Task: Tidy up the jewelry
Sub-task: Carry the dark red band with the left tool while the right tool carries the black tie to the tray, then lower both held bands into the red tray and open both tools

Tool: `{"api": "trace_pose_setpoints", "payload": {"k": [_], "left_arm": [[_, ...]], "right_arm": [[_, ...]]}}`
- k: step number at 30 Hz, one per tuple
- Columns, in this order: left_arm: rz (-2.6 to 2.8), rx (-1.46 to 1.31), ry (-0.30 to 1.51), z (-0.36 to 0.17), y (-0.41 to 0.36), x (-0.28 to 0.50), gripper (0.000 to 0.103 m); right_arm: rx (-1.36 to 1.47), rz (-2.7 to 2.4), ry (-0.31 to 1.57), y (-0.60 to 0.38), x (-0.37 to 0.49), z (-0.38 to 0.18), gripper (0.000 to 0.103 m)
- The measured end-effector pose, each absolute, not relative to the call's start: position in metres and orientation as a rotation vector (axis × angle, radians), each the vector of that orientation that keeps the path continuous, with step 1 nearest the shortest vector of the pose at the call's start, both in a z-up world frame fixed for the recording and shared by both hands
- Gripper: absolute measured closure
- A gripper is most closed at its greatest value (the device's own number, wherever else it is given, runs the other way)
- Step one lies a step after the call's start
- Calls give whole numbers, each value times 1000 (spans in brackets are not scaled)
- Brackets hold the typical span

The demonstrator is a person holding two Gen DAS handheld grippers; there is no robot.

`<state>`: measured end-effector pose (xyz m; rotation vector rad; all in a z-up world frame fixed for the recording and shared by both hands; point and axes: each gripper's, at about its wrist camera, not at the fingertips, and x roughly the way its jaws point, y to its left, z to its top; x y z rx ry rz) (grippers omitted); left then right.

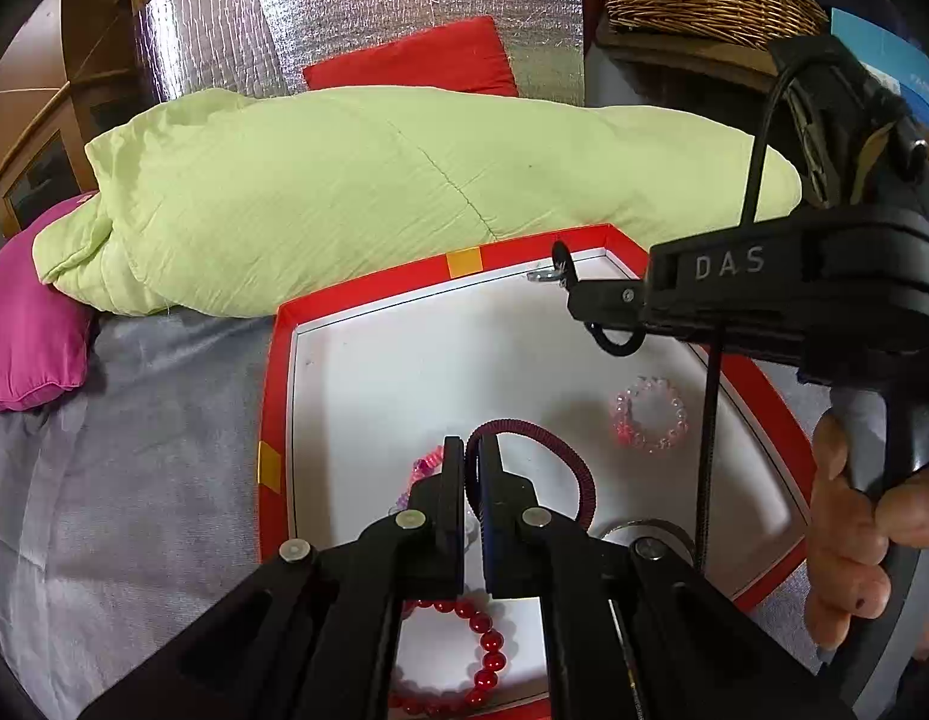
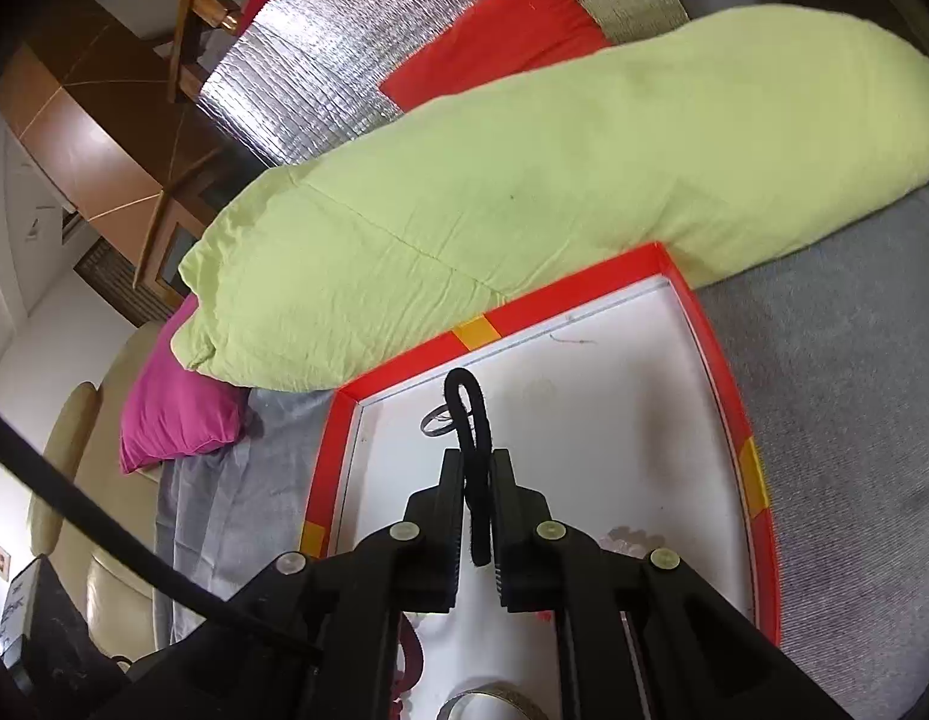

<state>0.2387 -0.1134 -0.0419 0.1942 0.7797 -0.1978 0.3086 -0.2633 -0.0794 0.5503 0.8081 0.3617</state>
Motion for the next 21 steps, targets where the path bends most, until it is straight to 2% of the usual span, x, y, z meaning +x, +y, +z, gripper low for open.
{"api": "trace_pose_setpoints", "payload": {"k": [16, 21], "left_arm": [[-162, 200, 825, -49, -110, 243, 98], [-147, 201, 840, -49, -105, 244, 91]], "right_arm": [[613, 372, 871, -259, 311, -98, 90], [642, 387, 866, -262, 310, -97, 86]]}}
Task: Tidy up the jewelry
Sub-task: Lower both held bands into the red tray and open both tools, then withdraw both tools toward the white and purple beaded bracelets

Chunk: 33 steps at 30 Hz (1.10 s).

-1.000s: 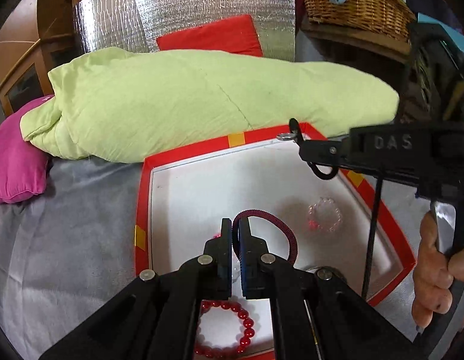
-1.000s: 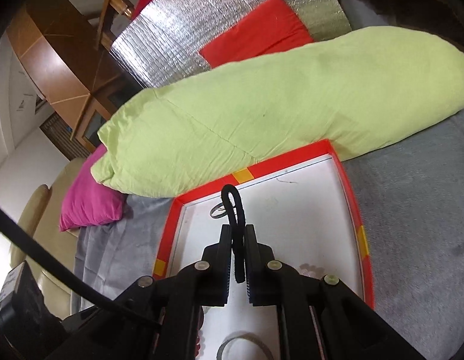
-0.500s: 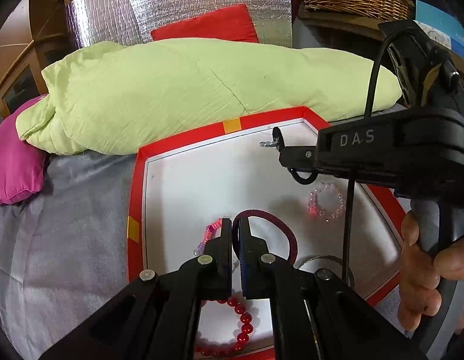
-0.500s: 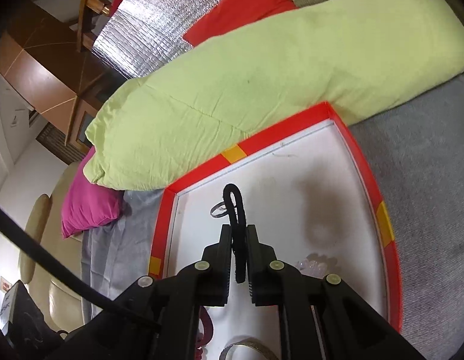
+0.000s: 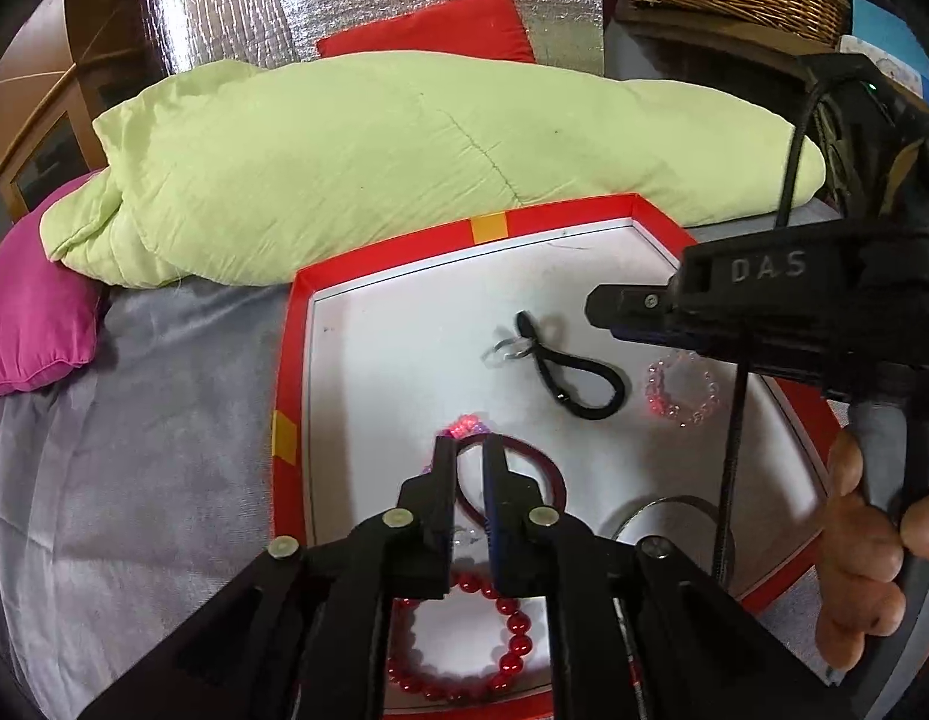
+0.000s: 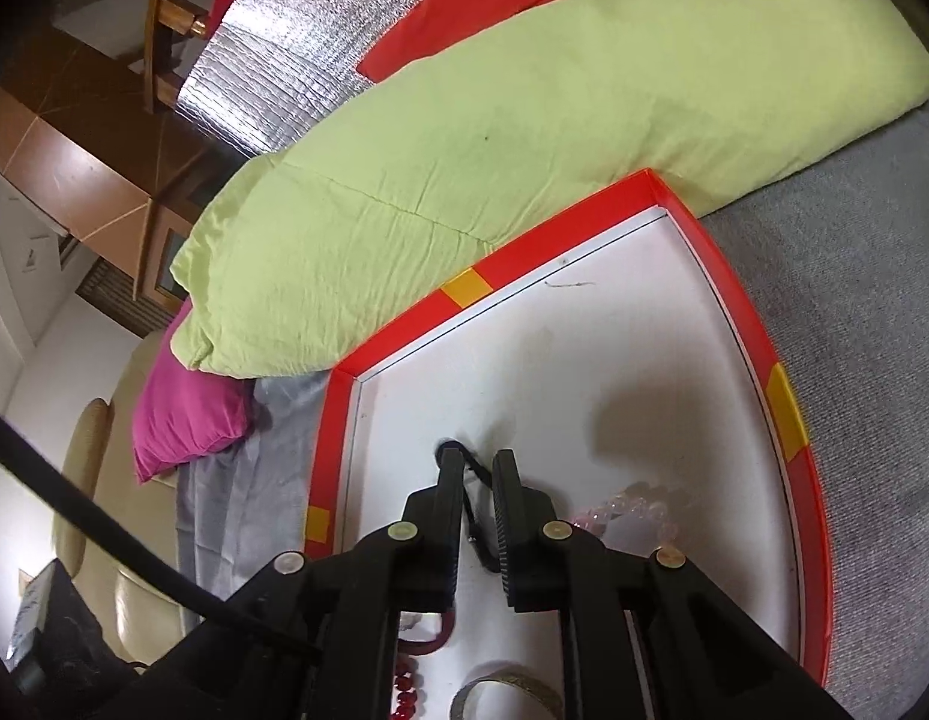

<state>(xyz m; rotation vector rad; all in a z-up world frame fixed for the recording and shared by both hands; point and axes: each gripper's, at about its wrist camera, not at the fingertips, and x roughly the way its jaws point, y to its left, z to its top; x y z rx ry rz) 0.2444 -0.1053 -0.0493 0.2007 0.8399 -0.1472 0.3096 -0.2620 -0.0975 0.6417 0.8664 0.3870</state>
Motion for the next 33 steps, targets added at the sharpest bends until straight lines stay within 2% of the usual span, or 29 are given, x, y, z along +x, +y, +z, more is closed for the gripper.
{"api": "trace_pose_setpoints", "payload": {"k": [3, 5, 9, 13, 17, 19, 20, 21, 33], "left_arm": [[-128, 191, 830, -45, -95, 244, 76], [-106, 172, 816, -41, -85, 243, 60], [-57, 107, 801, -31, -61, 242, 56], [-10, 69, 791, -26, -44, 237, 43], [27, 62, 803, -27, -34, 230, 42], [42, 66, 805, -27, -32, 225, 42], [49, 70, 805, -27, -31, 221, 42], [51, 74, 805, -27, -30, 218, 42], [51, 95, 793, -25, -26, 159, 42]], "right_arm": [[643, 383, 861, -264, 307, -95, 86], [638, 381, 854, -266, 305, -91, 86], [642, 377, 837, -271, 298, -82, 86], [630, 371, 830, -274, 289, -72, 86], [583, 364, 832, -271, 274, -63, 84], [568, 361, 835, -270, 264, -60, 69], [566, 358, 835, -270, 259, -59, 52], [563, 356, 822, -270, 251, -56, 41], [446, 326, 732, -278, 159, -34, 41]]}}
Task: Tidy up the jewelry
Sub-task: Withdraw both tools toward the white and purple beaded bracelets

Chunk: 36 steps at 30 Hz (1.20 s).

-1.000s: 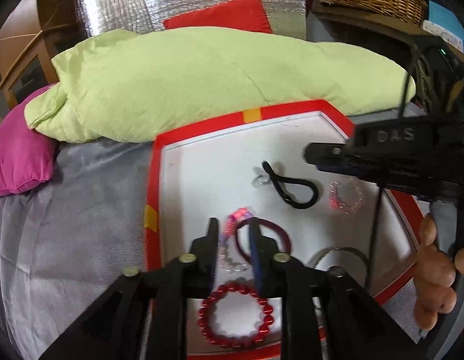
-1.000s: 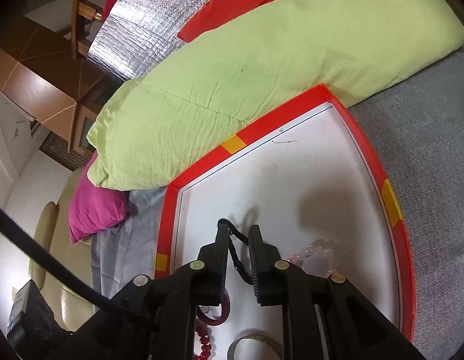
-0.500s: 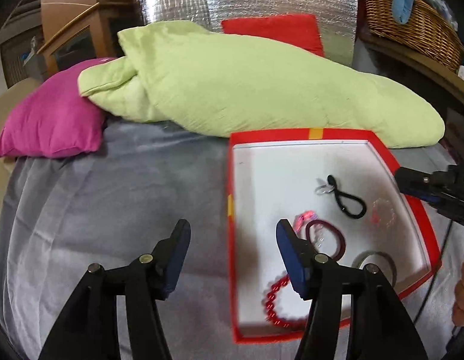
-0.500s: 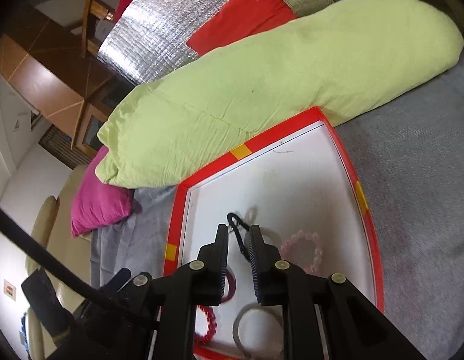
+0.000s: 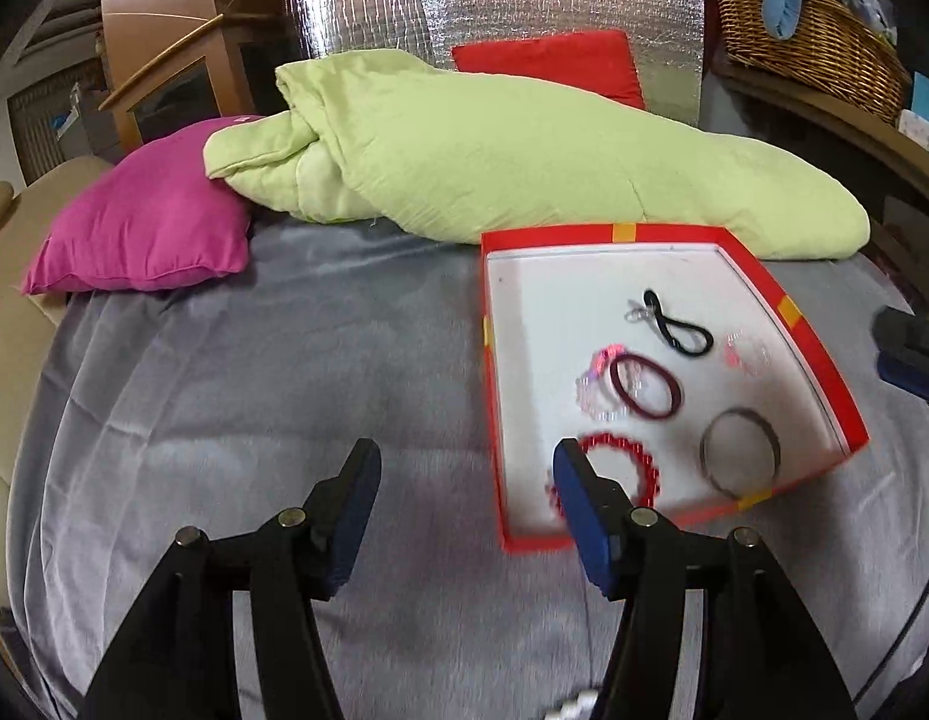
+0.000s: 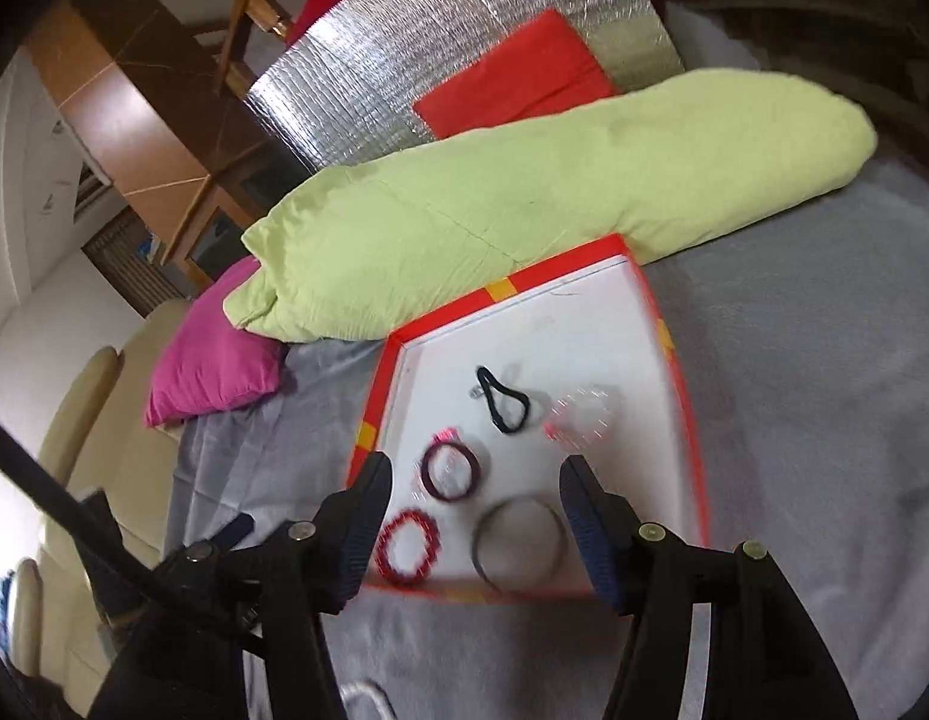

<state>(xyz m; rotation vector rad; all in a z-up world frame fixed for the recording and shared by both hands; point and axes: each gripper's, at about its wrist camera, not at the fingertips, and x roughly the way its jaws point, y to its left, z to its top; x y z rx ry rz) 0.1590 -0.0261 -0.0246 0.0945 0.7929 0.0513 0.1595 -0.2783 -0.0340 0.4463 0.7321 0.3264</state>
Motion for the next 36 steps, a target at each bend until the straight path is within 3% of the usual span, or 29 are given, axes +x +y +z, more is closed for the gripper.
{"api": "trace_pose_setpoints", "payload": {"k": [16, 36], "left_arm": [[87, 134, 807, -45, -6, 59, 42], [77, 161, 757, -39, -2, 46, 42]], "right_arm": [[361, 285, 811, -285, 42, -69, 41], [252, 338, 883, -244, 40, -84, 41]]}}
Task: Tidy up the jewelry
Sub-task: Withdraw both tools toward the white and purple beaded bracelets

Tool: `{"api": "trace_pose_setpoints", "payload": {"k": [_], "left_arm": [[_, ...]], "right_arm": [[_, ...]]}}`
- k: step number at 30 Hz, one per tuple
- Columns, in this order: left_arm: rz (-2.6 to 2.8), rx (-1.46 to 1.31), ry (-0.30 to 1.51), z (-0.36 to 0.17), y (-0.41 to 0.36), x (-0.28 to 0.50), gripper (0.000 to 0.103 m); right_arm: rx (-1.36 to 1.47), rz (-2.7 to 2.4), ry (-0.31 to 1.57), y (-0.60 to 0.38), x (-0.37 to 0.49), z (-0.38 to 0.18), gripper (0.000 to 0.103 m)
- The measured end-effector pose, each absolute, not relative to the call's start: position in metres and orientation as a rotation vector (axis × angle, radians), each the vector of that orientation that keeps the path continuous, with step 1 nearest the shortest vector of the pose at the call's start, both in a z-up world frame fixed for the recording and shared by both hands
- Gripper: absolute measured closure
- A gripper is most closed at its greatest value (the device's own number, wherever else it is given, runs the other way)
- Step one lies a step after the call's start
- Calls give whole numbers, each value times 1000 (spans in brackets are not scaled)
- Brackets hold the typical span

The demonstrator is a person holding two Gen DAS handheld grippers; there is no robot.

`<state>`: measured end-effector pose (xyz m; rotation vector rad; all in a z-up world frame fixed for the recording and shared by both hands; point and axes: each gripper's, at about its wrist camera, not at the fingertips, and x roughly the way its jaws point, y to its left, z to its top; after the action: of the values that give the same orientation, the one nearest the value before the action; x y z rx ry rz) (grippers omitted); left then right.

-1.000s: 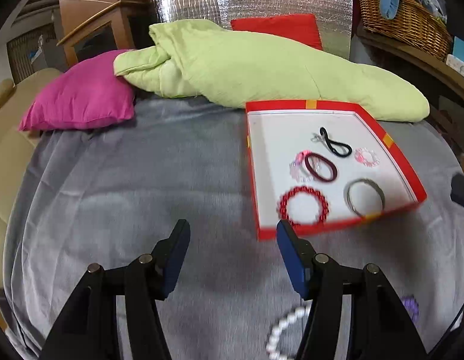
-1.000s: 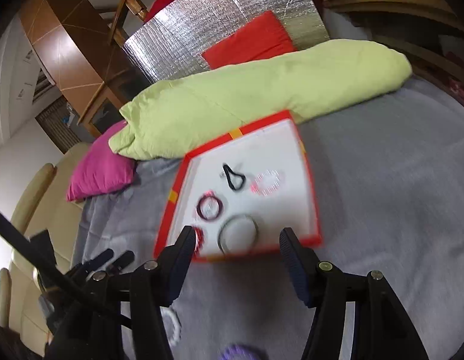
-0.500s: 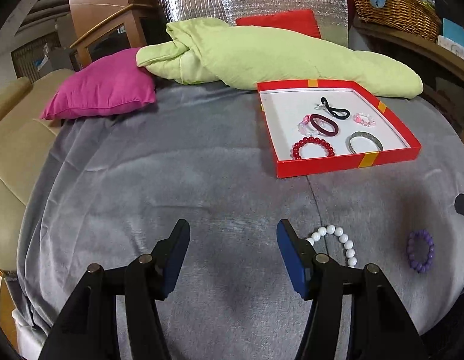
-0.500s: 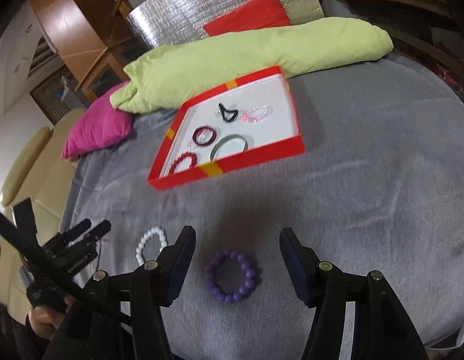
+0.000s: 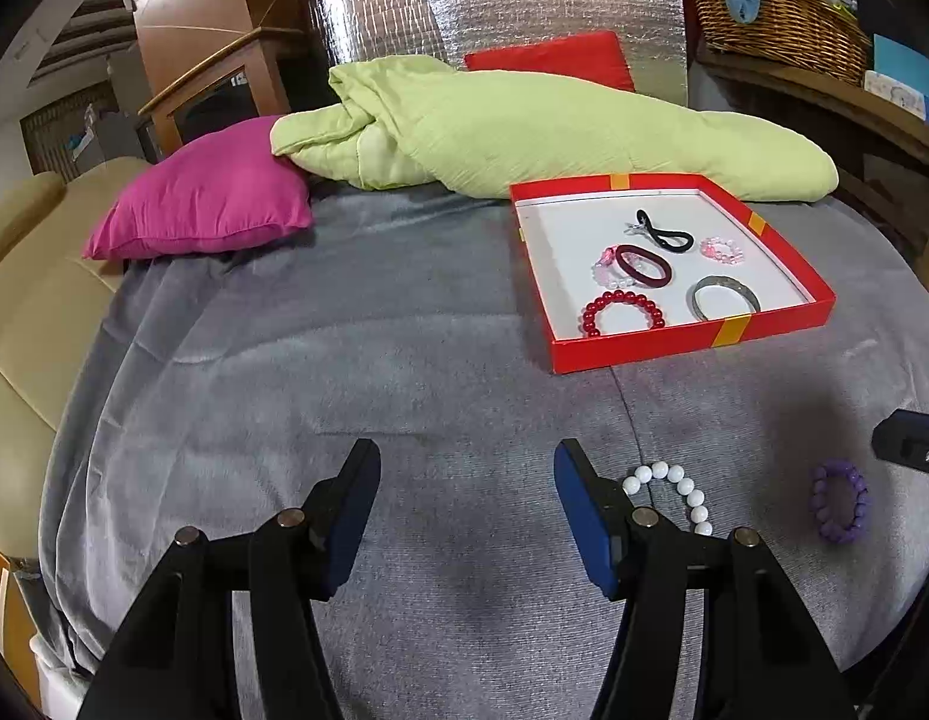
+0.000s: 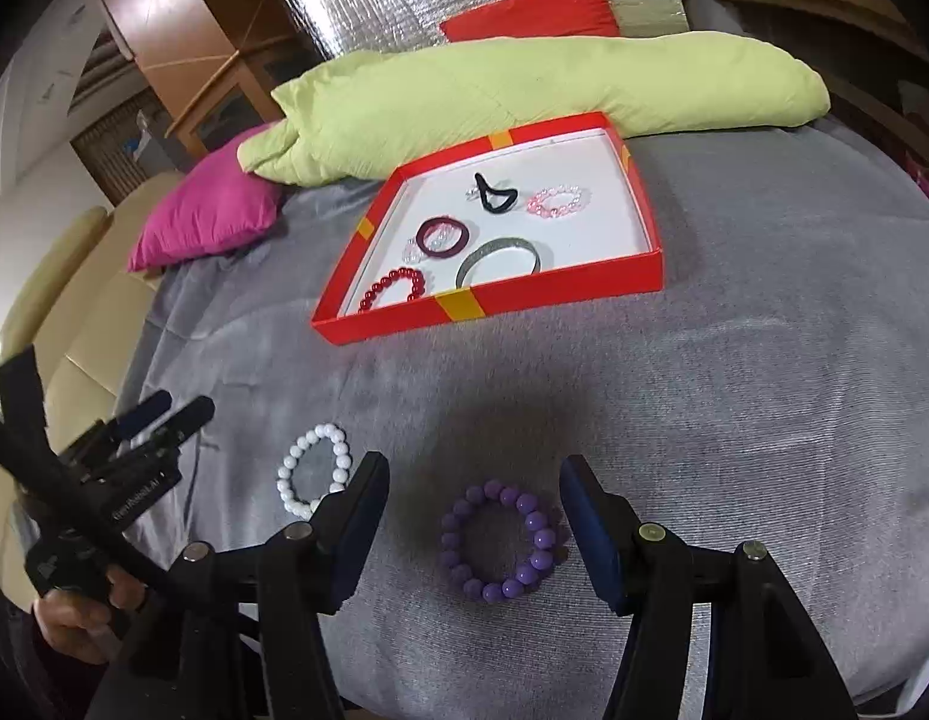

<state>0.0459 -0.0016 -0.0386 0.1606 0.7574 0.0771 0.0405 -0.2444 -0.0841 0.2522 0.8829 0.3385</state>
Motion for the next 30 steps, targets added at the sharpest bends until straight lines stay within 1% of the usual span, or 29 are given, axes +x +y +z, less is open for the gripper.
{"api": "trace_pose_setpoints", "payload": {"k": [30], "left_arm": [[93, 238, 800, -55, -16, 55, 42]], "right_arm": [[224, 348, 941, -247, 45, -95, 40]]}}
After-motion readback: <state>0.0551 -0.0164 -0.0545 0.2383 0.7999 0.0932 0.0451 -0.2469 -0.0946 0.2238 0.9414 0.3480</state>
